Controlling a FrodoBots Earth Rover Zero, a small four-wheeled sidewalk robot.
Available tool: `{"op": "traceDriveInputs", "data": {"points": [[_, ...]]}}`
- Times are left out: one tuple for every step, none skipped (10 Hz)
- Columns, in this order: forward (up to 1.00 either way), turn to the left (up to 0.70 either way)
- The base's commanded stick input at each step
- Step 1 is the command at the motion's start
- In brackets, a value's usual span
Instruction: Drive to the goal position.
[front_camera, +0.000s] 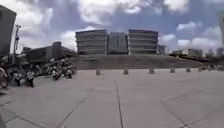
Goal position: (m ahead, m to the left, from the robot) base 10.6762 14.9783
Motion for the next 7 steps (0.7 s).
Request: {"op": "traceDriveInputs", "data": {"points": [[1.0, 0.0], [1.0, 0.0], [1.0, -0.03], [1.0, -0.04], [1.0, 0.0], [1.0, 0.0], [1.0, 0.0]]}}
